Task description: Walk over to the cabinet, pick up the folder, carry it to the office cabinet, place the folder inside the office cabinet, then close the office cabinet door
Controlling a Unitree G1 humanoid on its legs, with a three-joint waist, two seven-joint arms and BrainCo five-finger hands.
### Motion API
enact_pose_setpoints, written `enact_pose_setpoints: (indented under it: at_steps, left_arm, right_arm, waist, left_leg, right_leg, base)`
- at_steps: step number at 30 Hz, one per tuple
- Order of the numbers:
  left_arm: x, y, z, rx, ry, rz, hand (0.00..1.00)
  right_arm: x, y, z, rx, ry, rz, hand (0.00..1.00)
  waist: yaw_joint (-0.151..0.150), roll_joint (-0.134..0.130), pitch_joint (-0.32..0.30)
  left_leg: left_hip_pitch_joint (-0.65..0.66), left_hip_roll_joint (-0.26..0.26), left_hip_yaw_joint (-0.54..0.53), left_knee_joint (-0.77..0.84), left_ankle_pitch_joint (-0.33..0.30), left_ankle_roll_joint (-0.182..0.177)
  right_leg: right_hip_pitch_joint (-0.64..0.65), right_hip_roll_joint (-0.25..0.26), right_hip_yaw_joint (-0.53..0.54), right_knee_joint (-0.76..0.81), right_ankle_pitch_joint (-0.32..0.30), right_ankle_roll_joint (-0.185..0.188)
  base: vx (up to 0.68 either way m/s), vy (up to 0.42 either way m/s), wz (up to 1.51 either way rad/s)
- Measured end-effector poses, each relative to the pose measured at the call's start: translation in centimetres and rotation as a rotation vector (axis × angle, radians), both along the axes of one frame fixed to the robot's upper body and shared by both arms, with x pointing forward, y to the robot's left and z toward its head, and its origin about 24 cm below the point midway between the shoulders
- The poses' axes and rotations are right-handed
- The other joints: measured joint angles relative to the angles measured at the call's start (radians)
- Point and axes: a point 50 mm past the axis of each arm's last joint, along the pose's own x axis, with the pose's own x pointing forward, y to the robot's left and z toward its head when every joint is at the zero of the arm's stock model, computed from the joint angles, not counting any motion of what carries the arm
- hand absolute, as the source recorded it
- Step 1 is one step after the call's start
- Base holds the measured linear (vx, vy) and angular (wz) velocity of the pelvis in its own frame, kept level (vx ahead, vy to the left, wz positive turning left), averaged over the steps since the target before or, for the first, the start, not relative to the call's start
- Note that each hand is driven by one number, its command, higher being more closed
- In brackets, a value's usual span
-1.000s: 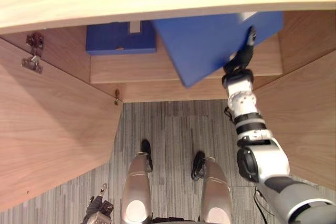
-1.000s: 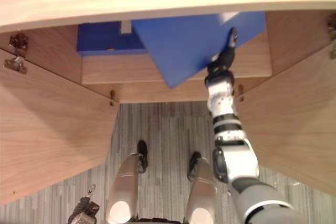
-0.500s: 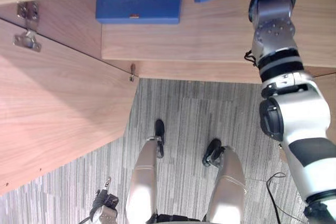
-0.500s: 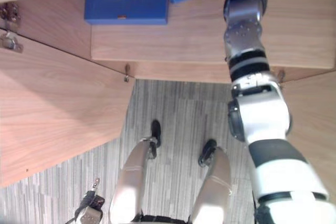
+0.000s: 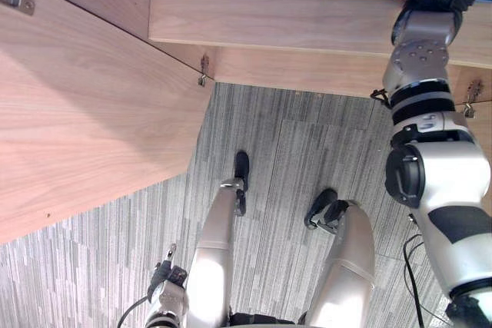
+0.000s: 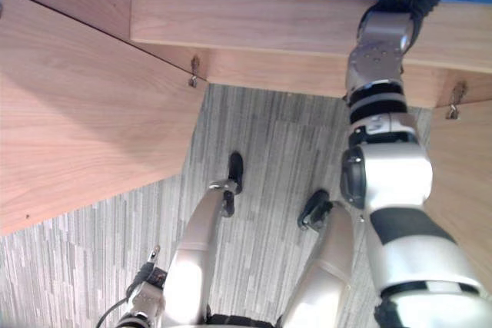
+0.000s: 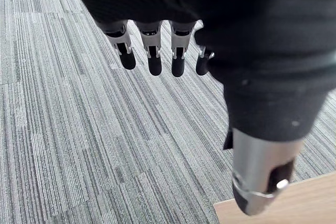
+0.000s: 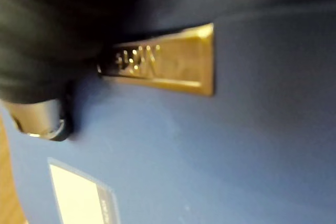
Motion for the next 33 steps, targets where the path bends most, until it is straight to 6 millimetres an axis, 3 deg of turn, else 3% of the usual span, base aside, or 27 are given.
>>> enact_pose_setpoints:
  at_steps: [1,8,14,21,24,25,33]
  left_arm:
    - [0.1,0.0,0.0,0.0,-0.002,0.002,0.0]
    - [0.2,0.3,0.1,-0.017,0.004,0.073,0.0]
    - [1.0,0.9,0.6,0.004,-0.016,0.12,0.0]
    - [1.1,1.6,0.9,0.035,-0.027,0.151,0.0]
    - [1.1,2.1,1.1,0.054,-0.03,0.152,0.0]
    - [1.1,2.3,1.1,0.062,-0.032,0.153,0.0]
    - [1.3,6.0,2.5,0.191,-0.069,0.142,0.0]
  right_arm:
    - [-0.1,-0.2,0.1,0.017,-0.013,-0.003,0.0]
    - [-0.8,-1.4,0.2,0.13,-0.087,-0.028,0.0]
    - [-0.6,-1.0,0.3,-0.017,-0.053,-0.023,0.0]
    - [0.3,0.0,0.0,-0.604,0.19,-0.104,0.0]
    - [0.8,0.4,-0.4,-1.039,0.366,-0.18,0.0]
    - [0.9,0.5,-0.4,-1.106,0.39,-0.19,0.0]
    - [1.0,0.4,-0.2,-1.881,0.622,-0.382,0.0]
  waist:
    - [0.0,0.0,0.0]
    - [-0.003,0.0,0.0]
    - [-0.007,0.0,0.0]
    - [-0.017,-0.001,-0.001]
    - [-0.017,-0.004,-0.002]
    - [-0.017,-0.004,-0.002]
    - [-0.02,-0.04,-0.007]
  left_leg:
    - [0.0,0.0,0.0,0.0,0.0,0.0]
    - [-0.014,0.004,0.002,-0.001,0.002,-0.002]
    - [-0.001,0.016,0.002,-0.019,0.01,-0.011]
    - [0.025,0.037,0.0,-0.081,0.042,-0.02]
    - [0.056,0.048,0.007,-0.127,0.061,-0.019]
    - [0.061,0.048,0.009,-0.135,0.065,-0.018]
    - [0.102,0.053,0.016,-0.224,0.107,-0.014]
  right_leg:
    - [0.0,0.0,0.001,0.0,0.0,0.0]
    - [-0.02,0.006,0.004,0.0,0.001,-0.001]
    - [-0.017,0.02,0.004,-0.007,0.003,-0.001]
    - [-0.001,0.045,-0.006,-0.049,0.029,-0.013]
    - [0.02,0.054,-0.013,-0.084,0.048,-0.032]
    - [0.023,0.056,-0.013,-0.091,0.051,-0.034]
    - [0.046,0.069,-0.025,-0.15,0.082,-0.042]
  base:
    - [0.0,0.0,0.0]
    - [0.05,-0.021,-0.01]
    - [0.05,-0.045,-0.04]
    - [0.03,-0.036,-0.07]
    - [0.04,-0.014,-0.07]
    - [0.05,0.014,-0.08]
    - [0.06,0.034,-0.03]
